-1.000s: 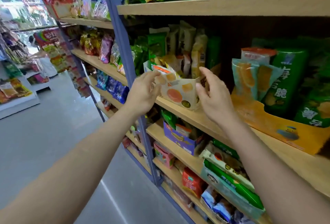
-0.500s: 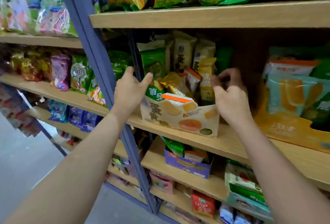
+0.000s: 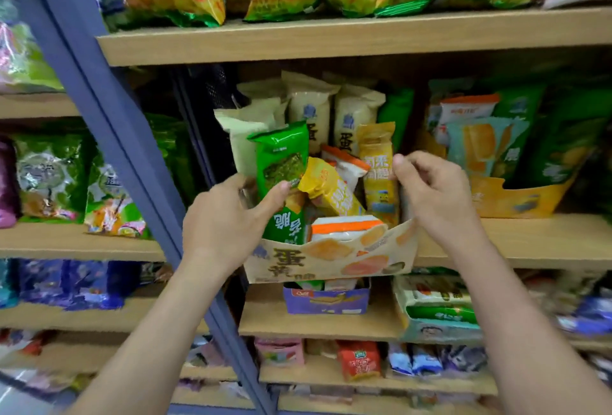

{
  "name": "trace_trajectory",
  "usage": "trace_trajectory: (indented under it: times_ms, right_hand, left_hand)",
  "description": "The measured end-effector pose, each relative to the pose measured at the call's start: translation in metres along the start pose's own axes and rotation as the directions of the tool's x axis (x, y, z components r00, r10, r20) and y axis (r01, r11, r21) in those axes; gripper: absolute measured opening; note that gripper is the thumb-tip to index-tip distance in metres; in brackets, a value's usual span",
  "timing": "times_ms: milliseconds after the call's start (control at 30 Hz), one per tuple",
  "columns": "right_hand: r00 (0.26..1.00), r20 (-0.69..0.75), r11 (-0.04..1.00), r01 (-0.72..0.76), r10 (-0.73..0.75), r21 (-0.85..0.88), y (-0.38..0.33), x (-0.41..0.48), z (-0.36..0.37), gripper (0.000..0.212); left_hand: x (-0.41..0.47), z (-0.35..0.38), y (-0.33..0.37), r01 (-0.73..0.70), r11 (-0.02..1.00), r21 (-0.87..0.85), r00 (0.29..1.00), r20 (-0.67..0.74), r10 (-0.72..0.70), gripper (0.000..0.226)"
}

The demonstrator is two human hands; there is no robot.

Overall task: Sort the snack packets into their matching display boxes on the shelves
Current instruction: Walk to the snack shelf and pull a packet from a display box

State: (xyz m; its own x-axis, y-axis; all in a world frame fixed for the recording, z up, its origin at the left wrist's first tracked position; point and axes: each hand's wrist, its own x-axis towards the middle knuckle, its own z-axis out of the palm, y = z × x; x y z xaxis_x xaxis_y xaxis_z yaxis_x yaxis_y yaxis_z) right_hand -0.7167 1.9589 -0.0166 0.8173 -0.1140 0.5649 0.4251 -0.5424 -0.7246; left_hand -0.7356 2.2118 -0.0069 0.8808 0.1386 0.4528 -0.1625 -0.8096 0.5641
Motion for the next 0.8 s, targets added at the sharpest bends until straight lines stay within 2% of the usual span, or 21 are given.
trace_trajectory:
  times_ms: [67, 133, 200, 267, 333, 400, 500, 567, 600, 700, 767, 800]
  right_hand:
    - [0.998, 0.063, 0.991, 0.033, -0.025, -0.130, -0.018, -0.013, -0.002, 0.023]
    - [0.985, 0.168, 0.987, 0.004, 0.023, -0.158, -0.041, -0.022, 0.003, 0.011]
    - [0.936, 0.325, 0.973, -0.063, 0.134, -0.221, -0.056, -0.023, 0.009, 0.044]
    - [0.862, 0.453, 0.948, -0.087, 0.225, -0.305, -0.065, -0.017, 0.013, 0.064]
    - [0.818, 0.511, 0.948, -0.122, 0.265, -0.295, -0.069, -0.008, 0.015, 0.071]
    - [0.810, 0.523, 0.951, -0.129, 0.265, -0.282, -0.070, -0.002, 0.017, 0.059]
    - [0.906, 0.395, 0.975, -0.076, 0.155, -0.209, -0.063, -0.002, 0.021, 0.031]
    - [0.975, 0.211, 0.997, -0.072, 0.069, 0.005, -0.059, -0.003, 0.021, 0.025]
    - [0.992, 0.111, 0.987, -0.072, 0.056, 0.147, -0.058, -0.003, 0.019, 0.022]
    - [0.990, -0.099, 0.828, -0.029, 0.101, 0.559, -0.062, -0.001, 0.010, 0.033]
    - [0.972, -0.179, 0.697, 0.024, 0.150, 0.717, -0.066, 0.002, 0.004, 0.038]
    - [0.964, -0.219, 0.674, 0.060, 0.153, 0.737, -0.068, 0.003, 0.002, 0.038]
  left_hand:
    - [-0.006, 0.000, 0.001, -0.001, 1.000, 0.008, 1.000, -0.022, 0.001, 0.061]
    - [-0.011, 0.000, 0.002, 0.005, 1.000, -0.012, 0.998, -0.058, -0.006, 0.057]
    - [-0.017, -0.001, 0.005, -0.008, 1.000, -0.017, 0.997, -0.082, 0.007, 0.050]
    - [-0.021, -0.001, 0.007, -0.021, 1.000, -0.011, 0.995, -0.102, 0.020, 0.042]
    - [-0.023, -0.001, 0.006, -0.020, 1.000, 0.000, 0.992, -0.126, 0.020, 0.046]
    - [-0.024, -0.001, 0.004, -0.051, 0.998, 0.026, 0.981, -0.187, 0.055, 0.061]
    - [-0.035, -0.005, 0.003, -0.201, 0.979, -0.036, 0.949, -0.255, 0.186, 0.068]
    - [-0.048, -0.002, 0.002, -0.335, 0.940, -0.057, 0.926, -0.202, 0.318, 0.076]
    - [-0.052, 0.001, -0.001, -0.386, 0.923, -0.013, 0.914, -0.145, 0.380, 0.076]
    - [-0.053, 0.015, -0.014, -0.408, 0.889, 0.207, 0.904, -0.044, 0.425, 0.060]
    - [-0.048, 0.021, -0.018, -0.382, 0.891, 0.245, 0.911, -0.064, 0.408, 0.053]
    - [-0.045, 0.023, -0.020, -0.375, 0.891, 0.257, 0.911, -0.078, 0.406, 0.053]
